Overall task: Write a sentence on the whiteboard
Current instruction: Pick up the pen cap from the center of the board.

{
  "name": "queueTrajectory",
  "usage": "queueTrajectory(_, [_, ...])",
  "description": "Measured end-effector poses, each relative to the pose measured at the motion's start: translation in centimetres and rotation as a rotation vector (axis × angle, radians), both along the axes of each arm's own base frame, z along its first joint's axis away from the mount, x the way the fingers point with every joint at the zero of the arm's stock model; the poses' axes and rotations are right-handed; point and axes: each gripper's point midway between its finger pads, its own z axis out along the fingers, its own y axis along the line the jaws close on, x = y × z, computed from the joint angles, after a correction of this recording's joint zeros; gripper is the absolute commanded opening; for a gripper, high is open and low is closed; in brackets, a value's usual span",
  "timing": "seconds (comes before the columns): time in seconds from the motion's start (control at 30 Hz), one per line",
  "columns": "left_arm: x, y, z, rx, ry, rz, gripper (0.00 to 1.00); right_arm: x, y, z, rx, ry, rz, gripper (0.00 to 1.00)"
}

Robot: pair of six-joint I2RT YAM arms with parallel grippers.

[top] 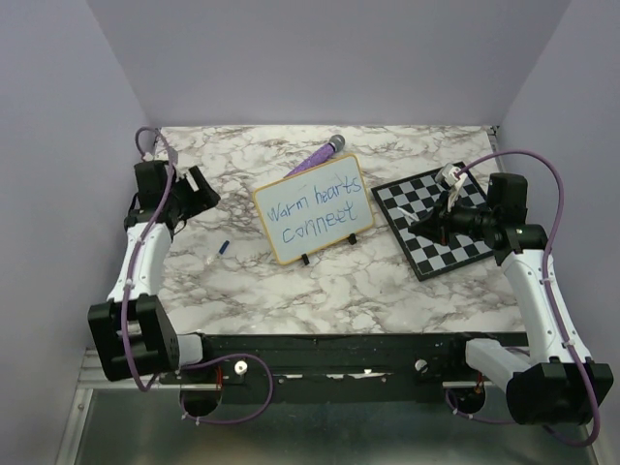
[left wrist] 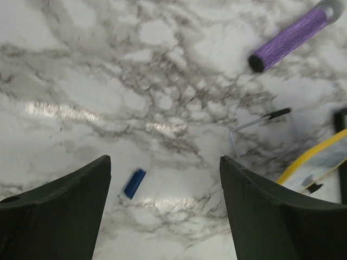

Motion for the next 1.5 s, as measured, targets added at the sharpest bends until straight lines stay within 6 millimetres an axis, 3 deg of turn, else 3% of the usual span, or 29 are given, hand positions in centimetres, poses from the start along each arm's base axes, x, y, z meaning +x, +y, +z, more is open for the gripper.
queueTrajectory(0.1, [-0.9, -0.2, -4.7, 0.096, 0.219, -0.010, 0.77, -0.2, 0.1, 0.0, 0.001, -0.001, 0.011, 0.01])
queueTrajectory(0.27, [-1.2, -1.6, -10.6, 0.309, 0.479, -0.125, 0.67, -0.4, 0.1, 0.2, 0.002, -0.011, 0.016, 0.01])
queueTrajectory(0.43, [-3.5, -2.0, -13.9, 0.456, 0.643, -0.208, 0.56, -0.6, 0.2, 0.6, 0.005, -0.023, 0.021, 0.01])
queueTrajectory(0.63, [-4.7, -1.3, -14.5, 0.507, 0.700, -0.232, 0.45, -0.6, 0.2, 0.6, 0.005, -0.024, 0.022, 0.00])
queueTrajectory(1.1, [-5.9, -1.7, -17.5, 0.512, 0.804, -0.292, 0.32, -0.7, 0.2, 0.6, 0.004, -0.027, 0.026, 0.01])
queueTrajectory(1.4, [-5.8, -2.0, -17.6, 0.515, 0.814, -0.315, 0.29, -0.7, 0.3, 0.6, 0.005, -0.027, 0.028, 0.01])
queueTrajectory(1.5, [-5.8, -2.0, -17.6, 0.516, 0.814, -0.315, 0.23, -0.7, 0.3, 0.6, 0.006, -0.026, 0.028, 0.00])
